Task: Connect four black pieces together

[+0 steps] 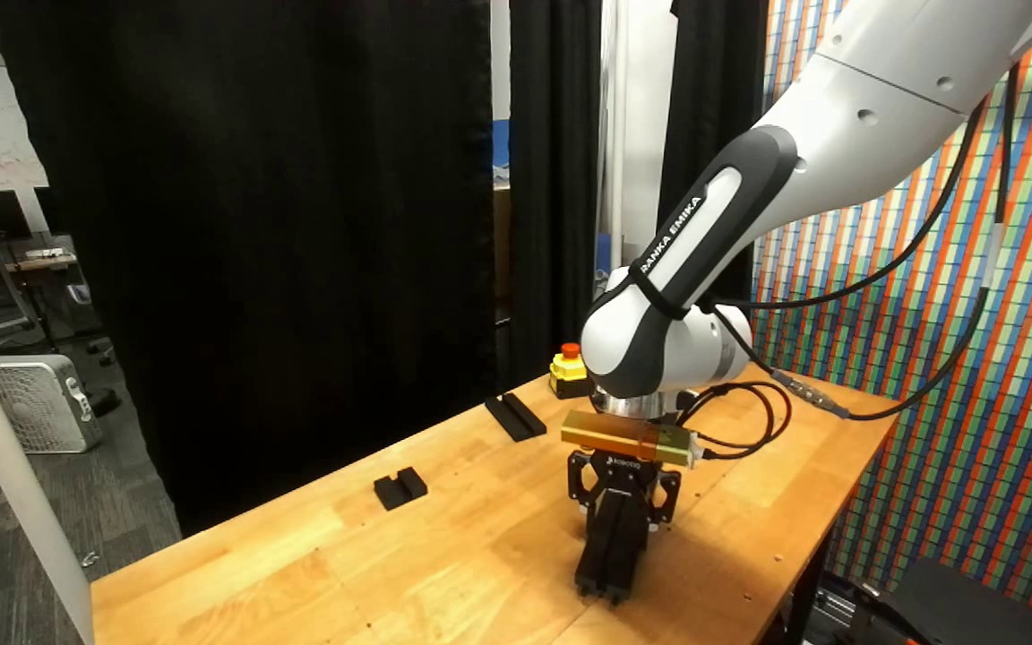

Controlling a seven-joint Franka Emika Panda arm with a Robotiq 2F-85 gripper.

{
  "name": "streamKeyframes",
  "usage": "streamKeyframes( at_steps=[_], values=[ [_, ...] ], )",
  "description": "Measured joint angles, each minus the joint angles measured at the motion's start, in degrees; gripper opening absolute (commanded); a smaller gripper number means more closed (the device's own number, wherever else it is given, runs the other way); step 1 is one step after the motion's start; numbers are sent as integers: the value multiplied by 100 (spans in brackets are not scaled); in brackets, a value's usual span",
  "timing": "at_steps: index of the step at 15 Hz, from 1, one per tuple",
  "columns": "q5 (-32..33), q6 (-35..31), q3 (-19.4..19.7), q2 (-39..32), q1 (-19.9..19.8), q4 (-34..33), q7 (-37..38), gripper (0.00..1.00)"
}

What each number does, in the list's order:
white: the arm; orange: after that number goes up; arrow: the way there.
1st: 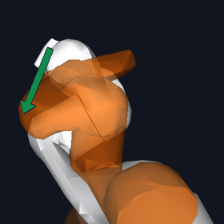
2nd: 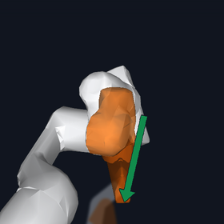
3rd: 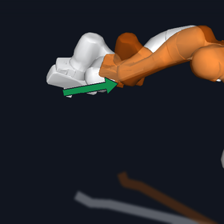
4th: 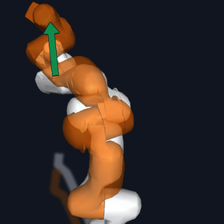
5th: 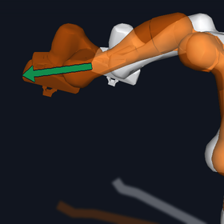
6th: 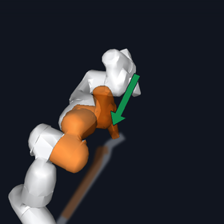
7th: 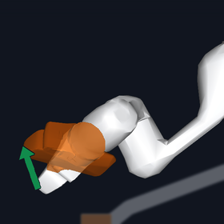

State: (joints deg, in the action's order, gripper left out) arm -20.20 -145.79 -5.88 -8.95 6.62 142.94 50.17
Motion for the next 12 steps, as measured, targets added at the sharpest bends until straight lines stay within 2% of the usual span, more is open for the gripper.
streamKeyframes(
  at_steps=[12],
  values=[
    [-169, -93, -1, -25, 1, -2, -85, 45]
  ],
)
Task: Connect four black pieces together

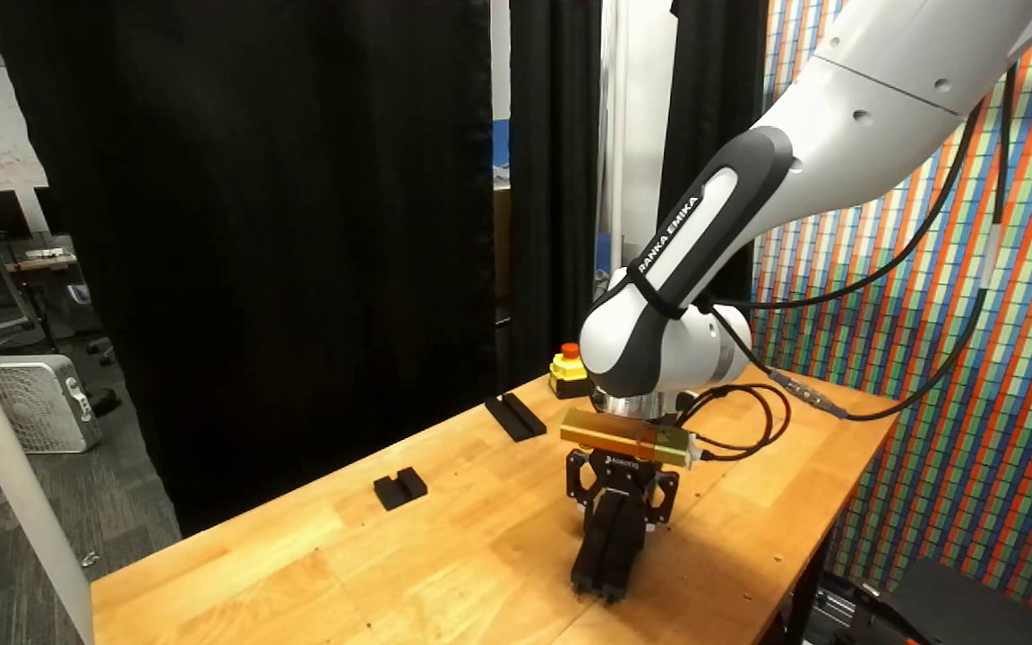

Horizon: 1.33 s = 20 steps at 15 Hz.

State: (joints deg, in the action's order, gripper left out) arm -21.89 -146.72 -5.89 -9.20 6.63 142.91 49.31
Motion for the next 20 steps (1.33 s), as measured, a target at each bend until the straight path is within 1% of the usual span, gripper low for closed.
streamKeyframes(
  at_steps=[12, 20],
  values=[
    [-47, -4, 6, -1, 0, 0, 91, 45],
    [-251, -47, 12, -21, 0, 3, 159, 45]
  ],
)
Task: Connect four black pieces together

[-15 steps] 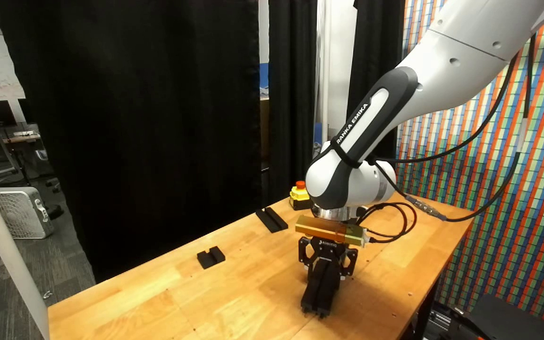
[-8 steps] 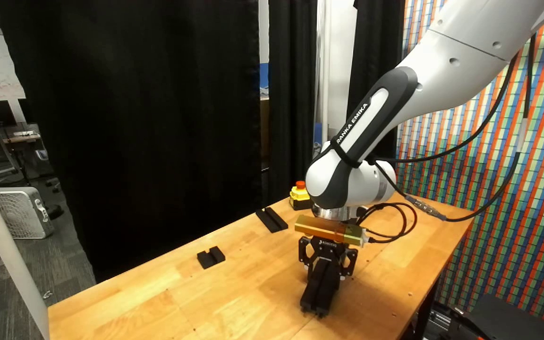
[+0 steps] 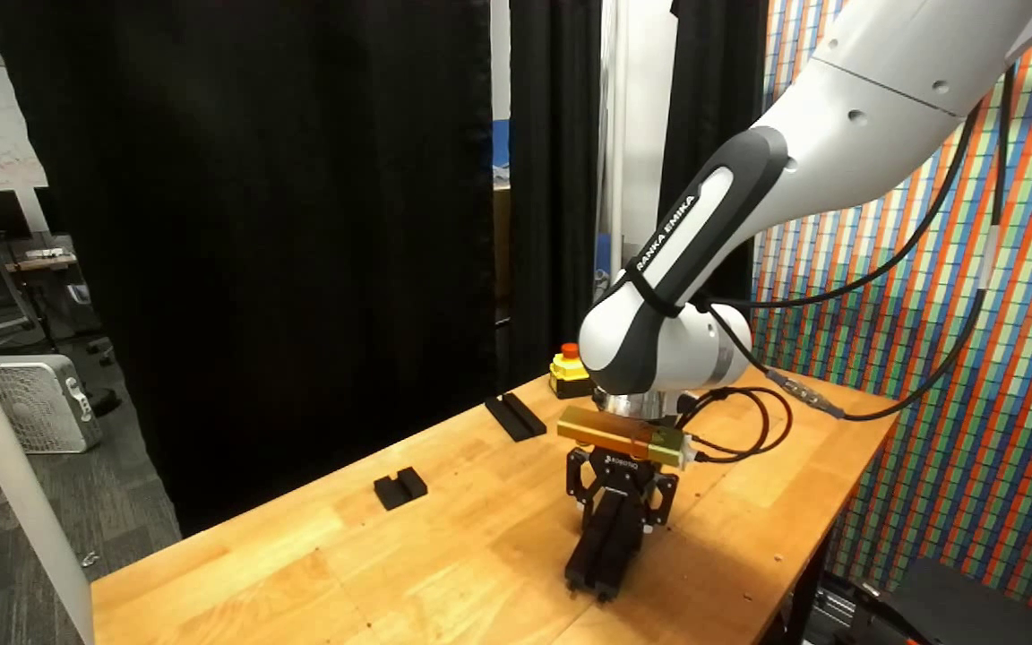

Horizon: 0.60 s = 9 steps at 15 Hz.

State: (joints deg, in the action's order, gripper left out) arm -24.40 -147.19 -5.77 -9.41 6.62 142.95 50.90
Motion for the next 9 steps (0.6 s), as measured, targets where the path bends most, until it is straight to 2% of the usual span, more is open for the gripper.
streamKeyframes(
  at_steps=[9],
  values=[
    [-8, -76, 22, -41, -24, -6, -70, 45]
  ],
)
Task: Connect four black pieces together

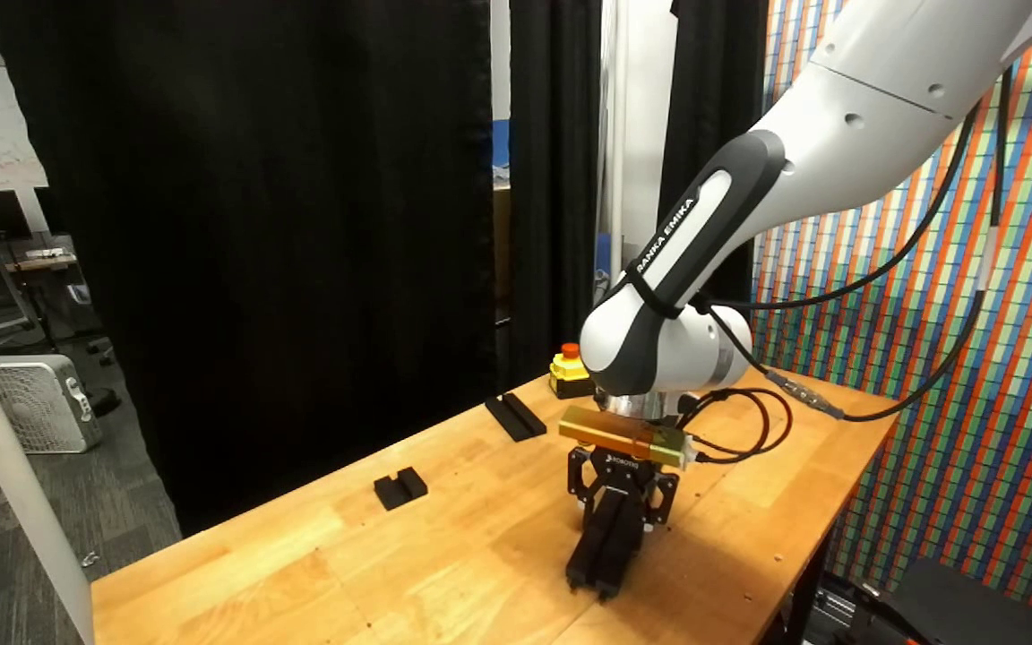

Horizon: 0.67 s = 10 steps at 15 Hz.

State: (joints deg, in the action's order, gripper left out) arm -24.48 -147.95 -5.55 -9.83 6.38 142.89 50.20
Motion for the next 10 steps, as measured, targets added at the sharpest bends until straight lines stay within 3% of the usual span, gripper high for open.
streamKeyframes(
  at_steps=[8, 9, 10],
  values=[
    [-48, 9, 3, -30, -43, -17, -112, 45],
    [-59, 11, 3, -30, -45, -18, -124, 73],
    [-67, 12, 3, -30, -47, -18, -133, 93]
  ],
)
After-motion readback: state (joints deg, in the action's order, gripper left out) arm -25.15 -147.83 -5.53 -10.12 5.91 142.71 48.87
